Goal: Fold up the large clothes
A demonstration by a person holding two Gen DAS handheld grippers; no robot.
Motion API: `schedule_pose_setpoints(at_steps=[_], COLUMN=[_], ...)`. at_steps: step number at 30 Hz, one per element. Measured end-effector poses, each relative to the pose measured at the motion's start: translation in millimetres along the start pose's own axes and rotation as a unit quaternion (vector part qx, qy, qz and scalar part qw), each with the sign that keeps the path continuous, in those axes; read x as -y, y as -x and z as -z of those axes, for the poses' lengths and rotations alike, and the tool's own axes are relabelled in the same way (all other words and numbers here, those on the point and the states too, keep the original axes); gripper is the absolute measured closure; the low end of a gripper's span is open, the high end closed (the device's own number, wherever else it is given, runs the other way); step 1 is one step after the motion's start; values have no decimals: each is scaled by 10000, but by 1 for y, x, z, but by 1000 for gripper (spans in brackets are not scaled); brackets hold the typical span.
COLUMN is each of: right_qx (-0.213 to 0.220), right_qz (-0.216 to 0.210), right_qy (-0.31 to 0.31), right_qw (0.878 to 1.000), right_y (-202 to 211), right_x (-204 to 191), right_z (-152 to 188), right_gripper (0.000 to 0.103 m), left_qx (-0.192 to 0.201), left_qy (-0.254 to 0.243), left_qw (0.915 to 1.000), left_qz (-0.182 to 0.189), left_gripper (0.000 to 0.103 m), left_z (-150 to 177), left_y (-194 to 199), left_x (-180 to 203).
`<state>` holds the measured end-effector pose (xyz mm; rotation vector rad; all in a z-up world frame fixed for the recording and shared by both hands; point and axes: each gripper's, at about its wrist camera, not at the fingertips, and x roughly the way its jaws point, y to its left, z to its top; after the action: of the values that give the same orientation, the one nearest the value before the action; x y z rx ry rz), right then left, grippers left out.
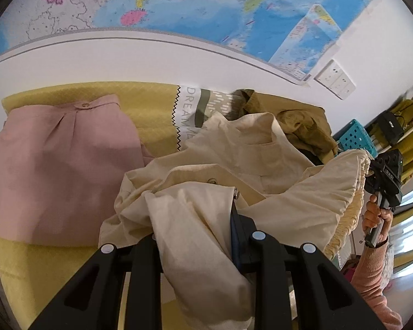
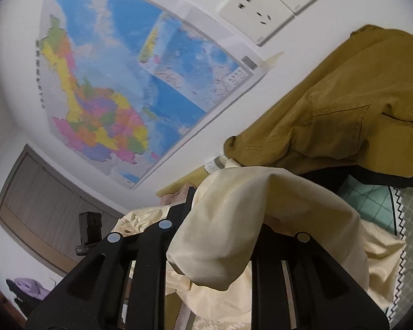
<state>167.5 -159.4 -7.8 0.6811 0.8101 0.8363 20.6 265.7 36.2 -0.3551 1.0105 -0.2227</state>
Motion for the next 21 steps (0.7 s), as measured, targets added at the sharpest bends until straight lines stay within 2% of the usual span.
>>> schedule_pose_setpoints(at_steps=[10, 16, 19, 21], right_qx=[-189, -277, -294, -298], right_qz=[339, 482, 538, 595], right_qy=[-155, -292, -433, -270], right_qw=[9991, 9980, 9972, 9974], right_y=[-32, -48, -54, -54], right_x=[21, 33, 36, 28], right_z=[-15, -23, -25, -23], right_gripper=[83, 76, 56, 32], left_qx=[-298, -488, -563, -622], left_qy=[328, 575, 706, 778], left_qw=[9990, 9971, 9959, 9950], left_qz=[-21, 25, 69, 84], left_gripper=[79, 78, 78, 78], left_z=[-25, -40, -44, -47], left_y=[-33, -54, -63, -69], left_x=[-24, -37, -45, -48])
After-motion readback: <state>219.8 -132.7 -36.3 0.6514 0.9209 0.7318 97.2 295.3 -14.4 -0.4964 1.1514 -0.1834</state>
